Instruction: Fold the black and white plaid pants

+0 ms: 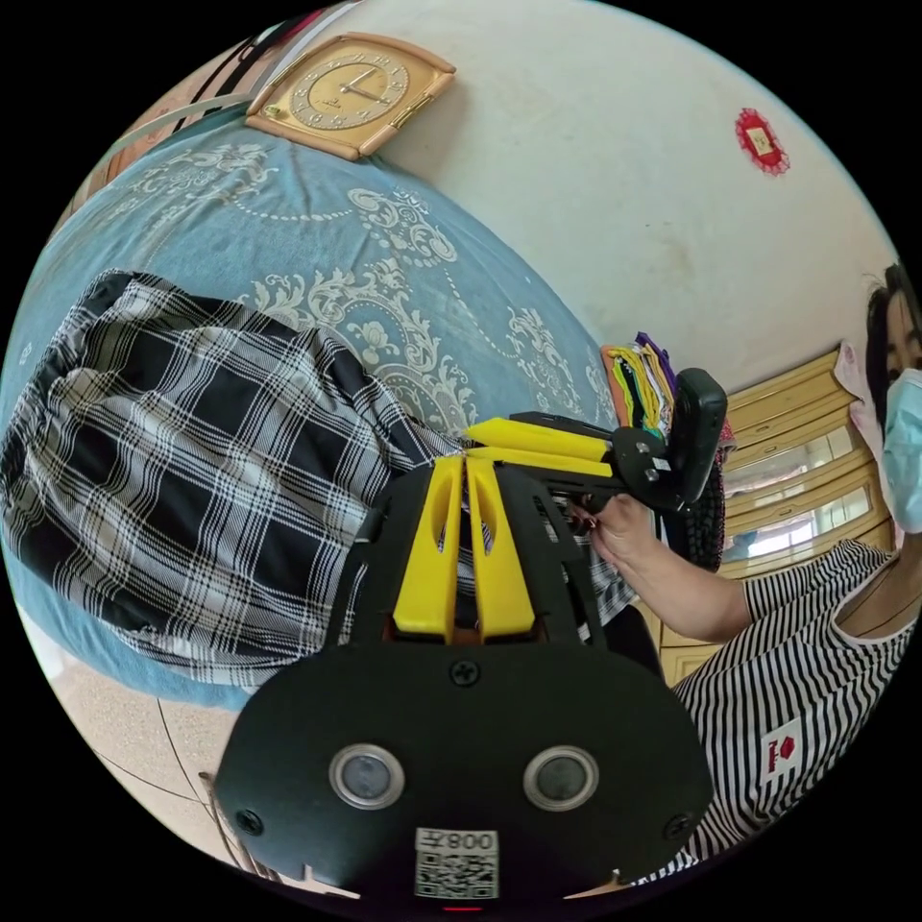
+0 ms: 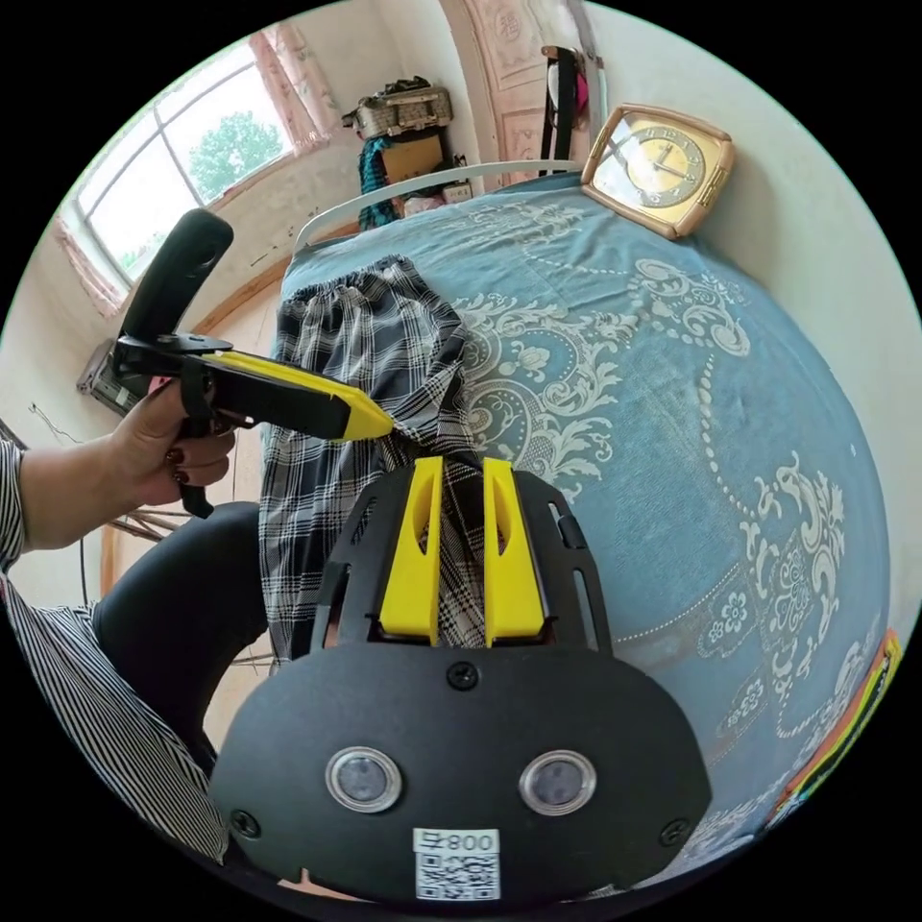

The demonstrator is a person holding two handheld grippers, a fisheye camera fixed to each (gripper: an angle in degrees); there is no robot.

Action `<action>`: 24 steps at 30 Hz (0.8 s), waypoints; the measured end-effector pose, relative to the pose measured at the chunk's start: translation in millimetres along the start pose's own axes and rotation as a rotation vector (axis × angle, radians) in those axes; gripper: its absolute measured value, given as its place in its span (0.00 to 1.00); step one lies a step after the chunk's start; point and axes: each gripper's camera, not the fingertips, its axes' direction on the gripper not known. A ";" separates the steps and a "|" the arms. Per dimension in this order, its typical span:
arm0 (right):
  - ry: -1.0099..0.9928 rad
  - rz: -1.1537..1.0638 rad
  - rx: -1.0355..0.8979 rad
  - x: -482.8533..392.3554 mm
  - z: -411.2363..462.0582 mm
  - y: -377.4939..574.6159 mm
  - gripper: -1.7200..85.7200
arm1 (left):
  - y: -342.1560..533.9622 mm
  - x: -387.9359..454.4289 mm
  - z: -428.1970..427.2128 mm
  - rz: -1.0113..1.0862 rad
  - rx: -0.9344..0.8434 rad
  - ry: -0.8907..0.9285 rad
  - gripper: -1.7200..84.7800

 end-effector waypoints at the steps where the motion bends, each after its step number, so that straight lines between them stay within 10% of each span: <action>1: 0.025 -0.015 -0.001 -1.9 -4.8 -7.9 0.10 | 1.5 -4.1 -1.0 0.000 0.001 0.002 0.02; 24: -0.196 0.190 0.033 100.7 -92.1 -130.1 0.02 | -10.2 -101.0 6.8 0.072 0.047 -0.046 0.02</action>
